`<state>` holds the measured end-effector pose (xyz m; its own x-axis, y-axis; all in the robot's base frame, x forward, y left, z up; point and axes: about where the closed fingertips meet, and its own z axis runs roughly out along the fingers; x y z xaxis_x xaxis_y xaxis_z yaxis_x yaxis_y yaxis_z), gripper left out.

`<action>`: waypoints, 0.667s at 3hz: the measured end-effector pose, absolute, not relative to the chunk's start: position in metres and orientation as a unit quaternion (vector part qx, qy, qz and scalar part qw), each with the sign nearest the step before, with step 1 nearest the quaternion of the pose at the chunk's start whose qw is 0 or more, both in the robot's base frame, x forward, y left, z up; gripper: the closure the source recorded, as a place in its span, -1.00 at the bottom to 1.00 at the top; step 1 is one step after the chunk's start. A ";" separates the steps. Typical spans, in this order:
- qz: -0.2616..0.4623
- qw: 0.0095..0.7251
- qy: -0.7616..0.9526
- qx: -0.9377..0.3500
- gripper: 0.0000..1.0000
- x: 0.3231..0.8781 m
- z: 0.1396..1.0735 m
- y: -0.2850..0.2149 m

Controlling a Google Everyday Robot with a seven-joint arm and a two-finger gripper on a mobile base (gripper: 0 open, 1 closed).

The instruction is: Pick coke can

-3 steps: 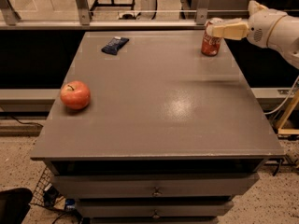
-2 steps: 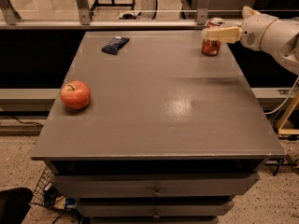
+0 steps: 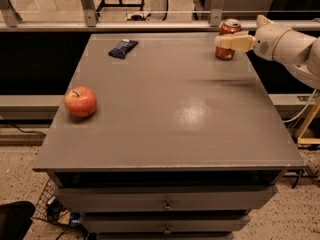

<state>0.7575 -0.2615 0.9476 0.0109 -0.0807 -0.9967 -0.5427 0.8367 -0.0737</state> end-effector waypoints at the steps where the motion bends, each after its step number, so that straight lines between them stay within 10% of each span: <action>1: 0.187 0.667 0.685 -0.227 -1.00 0.768 0.933 -0.256; 2: 0.203 0.659 0.688 -0.226 -1.00 0.779 0.916 -0.251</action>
Offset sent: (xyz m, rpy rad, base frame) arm 0.0332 0.0106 -0.0529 0.0604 0.0751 0.0601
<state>0.7788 -0.2510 0.9159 -0.0304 -0.0438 -0.9986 -0.5786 0.8154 -0.0182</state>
